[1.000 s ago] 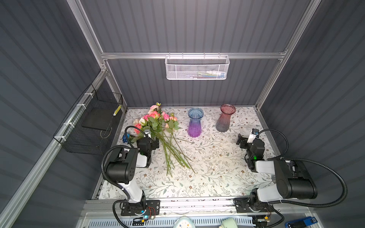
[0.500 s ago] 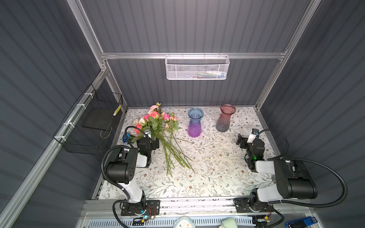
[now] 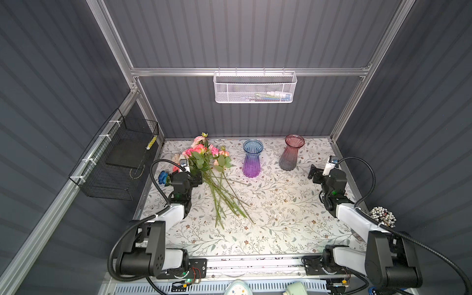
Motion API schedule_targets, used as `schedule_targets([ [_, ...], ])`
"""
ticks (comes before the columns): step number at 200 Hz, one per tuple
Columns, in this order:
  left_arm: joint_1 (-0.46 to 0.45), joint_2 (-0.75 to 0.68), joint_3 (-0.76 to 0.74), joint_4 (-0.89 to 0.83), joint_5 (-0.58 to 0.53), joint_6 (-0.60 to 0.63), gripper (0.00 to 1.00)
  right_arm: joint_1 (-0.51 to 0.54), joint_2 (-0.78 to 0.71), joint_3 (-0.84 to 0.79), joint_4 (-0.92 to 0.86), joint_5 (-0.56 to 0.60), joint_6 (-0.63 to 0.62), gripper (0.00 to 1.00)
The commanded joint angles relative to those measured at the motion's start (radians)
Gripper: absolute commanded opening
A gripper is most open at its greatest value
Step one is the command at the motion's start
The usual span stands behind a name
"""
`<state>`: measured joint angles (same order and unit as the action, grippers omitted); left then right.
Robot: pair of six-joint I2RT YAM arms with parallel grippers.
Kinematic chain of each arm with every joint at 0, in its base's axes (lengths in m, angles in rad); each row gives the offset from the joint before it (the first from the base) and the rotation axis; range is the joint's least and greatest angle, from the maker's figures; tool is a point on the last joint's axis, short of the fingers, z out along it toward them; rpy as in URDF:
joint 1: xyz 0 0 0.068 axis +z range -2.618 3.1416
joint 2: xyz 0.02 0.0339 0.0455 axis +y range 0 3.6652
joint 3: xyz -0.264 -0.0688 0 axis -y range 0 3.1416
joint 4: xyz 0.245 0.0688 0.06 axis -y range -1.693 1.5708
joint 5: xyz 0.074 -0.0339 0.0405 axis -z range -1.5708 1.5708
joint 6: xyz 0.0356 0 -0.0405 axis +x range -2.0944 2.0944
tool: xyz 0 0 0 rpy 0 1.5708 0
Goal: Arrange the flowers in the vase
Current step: 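Raise the left gripper over the rose stems while the right approaches the pink vase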
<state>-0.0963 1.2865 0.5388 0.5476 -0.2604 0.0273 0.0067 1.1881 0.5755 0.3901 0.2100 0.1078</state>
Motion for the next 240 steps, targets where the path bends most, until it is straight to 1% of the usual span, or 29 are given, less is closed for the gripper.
schedule_targets([
  [1, 0.006, -0.118, 0.147, -0.307, -0.012, -0.031, 1.0, 0.018, -0.046, 0.246, -0.452, 0.106, 0.152, 0.99],
  [9, 0.003, -0.15, 0.203, -0.394, 0.025, -0.044, 1.0, 0.018, -0.036, 0.346, -0.607, 0.065, 0.166, 0.99],
  [17, 0.004, -0.175, 0.257, -0.468, 0.048, -0.079, 1.0, 0.018, -0.02, 0.43, -0.721, 0.014, 0.191, 0.99],
  [24, 0.004, -0.191, 0.305, -0.533, 0.051, -0.128, 1.0, 0.017, -0.009, 0.494, -0.798, 0.023, 0.269, 0.99],
  [33, 0.004, -0.208, 0.369, -0.619, 0.035, -0.243, 1.0, 0.012, -0.003, 0.539, -0.881, 0.048, 0.38, 0.99],
  [41, 0.004, -0.221, 0.426, -0.712, -0.013, -0.386, 1.0, 0.004, -0.007, 0.54, -0.908, 0.022, 0.456, 0.99],
  [47, 0.005, -0.229, 0.468, -0.801, -0.029, -0.474, 1.0, -0.014, -0.013, 0.526, -0.89, -0.066, 0.446, 0.99],
  [52, 0.006, -0.238, 0.498, -0.869, -0.016, -0.494, 1.0, -0.032, -0.02, 0.518, -0.878, -0.137, 0.446, 0.99],
  [57, 0.006, -0.247, 0.511, -0.892, 0.013, -0.469, 1.0, -0.041, -0.028, 0.506, -0.868, -0.174, 0.466, 0.99],
  [62, 0.005, -0.256, 0.507, -0.895, 0.032, -0.482, 1.0, -0.047, -0.038, 0.493, -0.852, -0.206, 0.472, 0.9],
  [70, 0.005, -0.271, 0.483, -0.874, 0.07, -0.514, 1.0, -0.046, -0.052, 0.485, -0.834, -0.247, 0.461, 0.74],
  [77, 0.006, -0.277, 0.475, -0.872, 0.113, -0.511, 1.0, -0.042, -0.061, 0.482, -0.826, -0.27, 0.464, 0.66],
  [85, 0.006, -0.272, 0.486, -0.894, 0.155, -0.514, 1.0, -0.037, -0.062, 0.483, -0.829, -0.279, 0.477, 0.64],
  [87, 0.006, -0.267, 0.491, -0.906, 0.161, -0.517, 0.99, -0.036, -0.085, 0.484, -0.83, -0.28, 0.482, 0.62],
  [98, 0.006, -0.241, 0.541, -1.0, 0.163, -0.522, 0.98, -0.028, -0.103, 0.489, -0.836, -0.298, 0.489, 0.53],
  [108, 0.006, -0.215, 0.584, -1.089, 0.157, -0.525, 0.97, 0.004, -0.093, 0.527, -0.862, -0.285, 0.481, 0.51],
  [114, 0.006, -0.206, 0.6, -1.125, 0.165, -0.524, 0.96, 0.028, -0.075, 0.56, -0.896, -0.284, 0.47, 0.48],
  [118, 0.006, -0.203, 0.603, -1.142, 0.176, -0.524, 0.95, 0.046, -0.032, 0.59, -0.923, -0.284, 0.462, 0.45],
  [130, 0.006, -0.208, 0.588, -1.149, 0.236, -0.521, 0.86, 0.098, 0.032, 0.685, -1.002, -0.291, 0.456, 0.4],
  [135, 0.006, -0.211, 0.58, -1.15, 0.26, -0.514, 0.84, 0.117, 0.055, 0.717, -1.02, -0.306, 0.452, 0.39],
  [147, 0.006, -0.219, 0.568, -1.169, 0.28, -0.511, 0.83, 0.16, 0.109, 0.788, -1.062, -0.331, 0.445, 0.38],
  [161, 0.006, -0.23, 0.546, -1.173, 0.315, -0.506, 0.83, 0.212, 0.178, 0.877, -1.119, -0.31, 0.419, 0.39],
  [174, 0.006, -0.238, 0.53, -1.178, 0.339, -0.501, 0.83, 0.233, 0.244, 0.971, -1.185, -0.291, 0.401, 0.38],
  [185, 0.006, -0.239, 0.519, -1.181, 0.359, -0.485, 0.84, 0.236, 0.284, 1.028, -1.211, -0.277, 0.388, 0.42],
  [204, 0.006, -0.234, 0.507, -1.179, 0.363, -0.486, 0.85, 0.229, 0.359, 1.129, -1.268, -0.183, 0.353, 0.45],
  [217, 0.006, -0.227, 0.489, -1.149, 0.421, -0.489, 0.85, 0.216, 0.427, 1.213, -1.313, -0.136, 0.322, 0.48],
  [227, 0.006, -0.216, 0.492, -1.147, 0.449, -0.483, 0.85, 0.197, 0.479, 1.272, -1.341, -0.125, 0.3, 0.5],
  [240, 0.006, -0.2, 0.498, -1.145, 0.459, -0.483, 0.85, 0.163, 0.542, 1.326, -1.356, -0.123, 0.281, 0.52],
])
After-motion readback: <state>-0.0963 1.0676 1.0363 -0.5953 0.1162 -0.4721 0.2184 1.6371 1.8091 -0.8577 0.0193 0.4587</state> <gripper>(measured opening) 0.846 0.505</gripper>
